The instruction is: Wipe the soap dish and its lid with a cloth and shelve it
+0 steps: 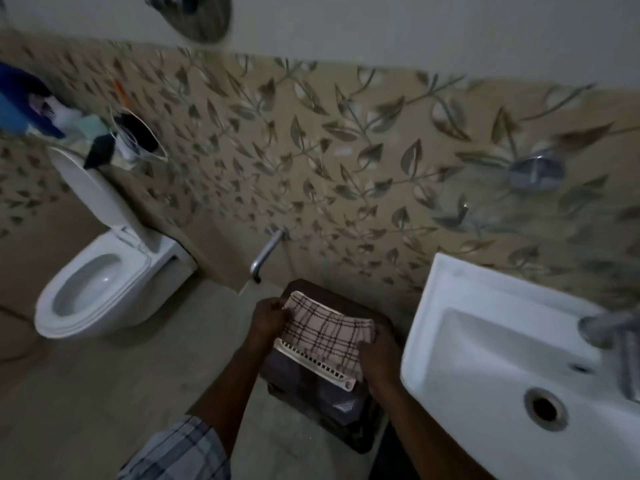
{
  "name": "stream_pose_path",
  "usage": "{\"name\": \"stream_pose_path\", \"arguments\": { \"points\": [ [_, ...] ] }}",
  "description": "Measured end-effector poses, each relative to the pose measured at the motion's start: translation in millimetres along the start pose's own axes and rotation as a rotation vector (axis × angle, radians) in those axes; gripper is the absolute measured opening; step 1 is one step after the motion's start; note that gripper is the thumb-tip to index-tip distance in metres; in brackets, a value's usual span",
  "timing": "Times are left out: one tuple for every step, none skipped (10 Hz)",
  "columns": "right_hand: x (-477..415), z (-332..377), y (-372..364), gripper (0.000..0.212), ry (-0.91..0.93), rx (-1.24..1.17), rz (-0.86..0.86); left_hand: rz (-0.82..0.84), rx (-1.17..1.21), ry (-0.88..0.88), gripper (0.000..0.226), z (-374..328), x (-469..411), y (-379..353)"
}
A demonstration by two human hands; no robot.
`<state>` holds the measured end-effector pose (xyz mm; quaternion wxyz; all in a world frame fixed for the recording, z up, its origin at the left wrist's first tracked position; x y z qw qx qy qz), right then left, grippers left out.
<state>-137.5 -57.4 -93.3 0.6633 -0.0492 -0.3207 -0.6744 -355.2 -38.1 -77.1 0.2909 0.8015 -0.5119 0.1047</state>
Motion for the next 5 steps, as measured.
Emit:
{"name": "stream_pose_path", "arguments": {
  "points": [
    [-38, -20, -37, 0.048, -0.085, -0.041, -0.093, -0.065, -0.027, -0.006, 0.011, 37, -40, -8],
    [-66, -40, -65, 0.047, -0.133, -0.016, -0.174, -0.05, -0.131, -0.003, 0.014, 67, -74, -18],
    [-78, -54, -82, 0.046, -0.192, 0.051, -0.107, -0.015, -0.272, -0.031, 0.025, 82, -94, -23],
    [-79, -60, -86, 0.061, -0.184, 0.262, -0.034, -0.073, -0.393, -0.179, 0.045, 85, -100, -26],
    [-72, -53, -84, 0.06, -0.113, 0.334, -0.022, -0.072, -0.414, -0.264, 0.046, 82, -91, -32]
  ]
}}
Point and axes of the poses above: each hand's wrist, its own x-axis away from the middle knuckle, its own y-axis out of the back of the hand, z = x × y, the point moved 1 cm from there along -x, towards the middle knuckle, and after that the axes turned 7 degrees about x, right-handed, at the moved point
